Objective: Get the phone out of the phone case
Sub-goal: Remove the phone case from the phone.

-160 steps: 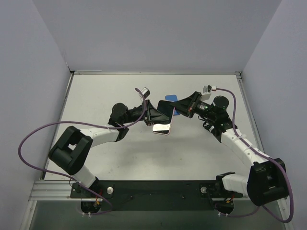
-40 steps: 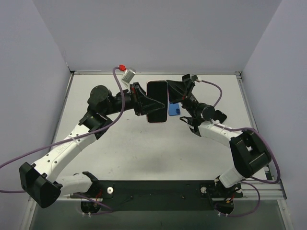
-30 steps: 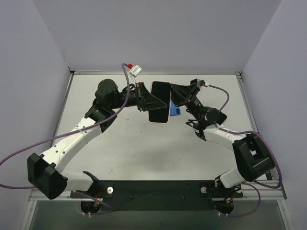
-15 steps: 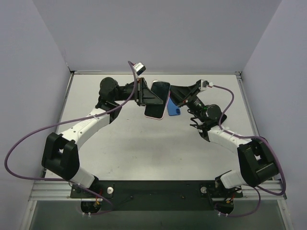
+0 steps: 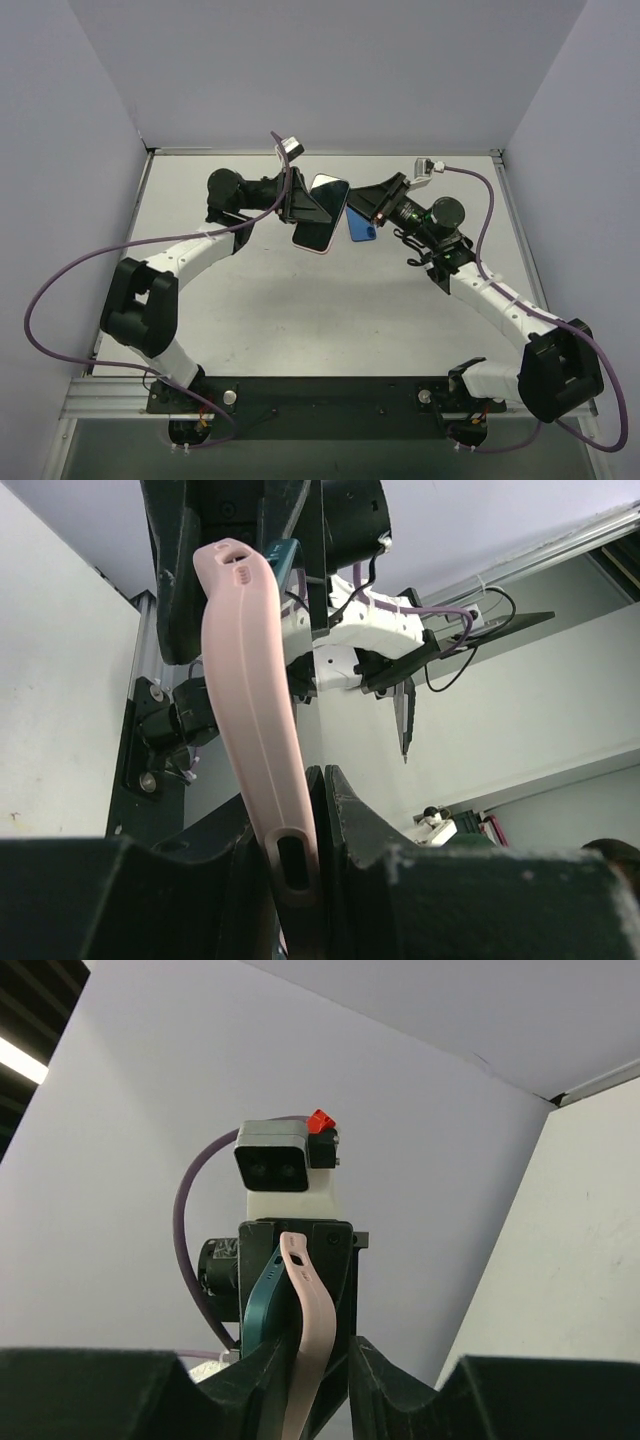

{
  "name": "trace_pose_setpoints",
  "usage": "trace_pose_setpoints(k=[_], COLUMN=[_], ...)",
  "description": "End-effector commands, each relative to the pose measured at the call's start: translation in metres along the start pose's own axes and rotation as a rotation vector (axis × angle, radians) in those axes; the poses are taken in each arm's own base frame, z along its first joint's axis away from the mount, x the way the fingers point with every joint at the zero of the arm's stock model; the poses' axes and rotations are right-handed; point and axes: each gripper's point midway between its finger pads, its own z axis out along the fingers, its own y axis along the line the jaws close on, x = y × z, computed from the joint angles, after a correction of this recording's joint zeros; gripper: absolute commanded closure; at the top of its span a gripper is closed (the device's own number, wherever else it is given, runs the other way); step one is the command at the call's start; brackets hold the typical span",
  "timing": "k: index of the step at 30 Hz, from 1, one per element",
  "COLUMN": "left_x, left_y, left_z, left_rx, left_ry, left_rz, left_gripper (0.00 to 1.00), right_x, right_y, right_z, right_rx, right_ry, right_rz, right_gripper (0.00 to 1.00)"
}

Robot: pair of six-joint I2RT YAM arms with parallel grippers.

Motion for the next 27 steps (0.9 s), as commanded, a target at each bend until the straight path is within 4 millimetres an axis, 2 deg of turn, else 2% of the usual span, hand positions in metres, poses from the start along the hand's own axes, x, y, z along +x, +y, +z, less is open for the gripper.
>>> trace_pose_setpoints(k=[1, 3, 4, 5, 9, 11, 13, 14, 15, 18, 21, 22, 24, 25, 27], left_x=[-0.027, -0.027, -0.027, -0.028, -0.03, -0.031, -0.031, -0.031, -0.03, -0.033, -0.032, -0.029, -0.026, -0.024, -0.022], left_y=[-0.122, -0.119, -0.114, -0.111, -0.089, -0.077, -0.061, -0.057, -0.048, -0.022, 0.006, 0.013, 0.026, 0.044, 0.056], left_z=[0.012, 0.011, 0.012, 0.012, 0.012, 0.012, 0.012, 0.011, 0.01, 0.01, 0.009, 0.008, 0.006, 0.001, -0.005], left_rx=[0.357, 0.363, 0.359, 0.353, 0.321, 0.31, 0.289, 0.284, 0.271, 0.225, 0.188, 0.176, 0.143, 0.096, 0.045], left_ry=[-0.268, -0.269, -0.266, -0.265, -0.261, -0.261, -0.26, -0.261, -0.262, -0.27, -0.27, -0.264, -0.262, -0.28, -0.298], left_rz=[0.5, 0.497, 0.485, 0.478, 0.431, 0.41, 0.378, 0.373, 0.357, 0.319, 0.267, 0.258, 0.239, 0.208, 0.227], left_gripper=[1.0, 1.0, 1.0, 1.0, 1.0, 1.0, 1.0, 0.99, 0.92, 0.81, 0.61, 0.46, 0.3, 0.2, 0.14], right_x=[0.158, 0.156, 0.155, 0.153, 0.143, 0.137, 0.126, 0.121, 0.111, 0.093, 0.08, 0.075, 0.069, 0.064, 0.06], right_y=[-0.074, -0.066, -0.062, -0.058, -0.058, -0.076, -0.081, -0.091, -0.095, -0.107, -0.112, -0.114, -0.113, -0.113, -0.111], right_z=[-0.067, -0.061, -0.059, -0.057, -0.054, -0.057, -0.058, -0.06, -0.061, -0.066, -0.072, -0.075, -0.081, -0.083, -0.085], right_rx=[0.242, 0.196, 0.189, 0.172, 0.209, 0.316, 0.371, 0.428, 0.45, 0.515, 0.576, 0.591, 0.64, 0.646, 0.669], right_ry=[0.698, 0.698, 0.693, 0.683, 0.632, 0.589, 0.534, 0.499, 0.465, 0.394, 0.362, 0.357, 0.347, 0.341, 0.339], right_rz=[0.145, 0.155, 0.177, 0.173, 0.144, 0.121, 0.095, 0.095, 0.097, 0.104, 0.086, 0.056, 0.029, 0.007, -0.009], right_gripper=[0.79, 0.84, 0.95, 1.0, 1.0, 1.0, 1.0, 1.0, 1.0, 1.0, 1.0, 1.0, 1.0, 1.0, 1.0])
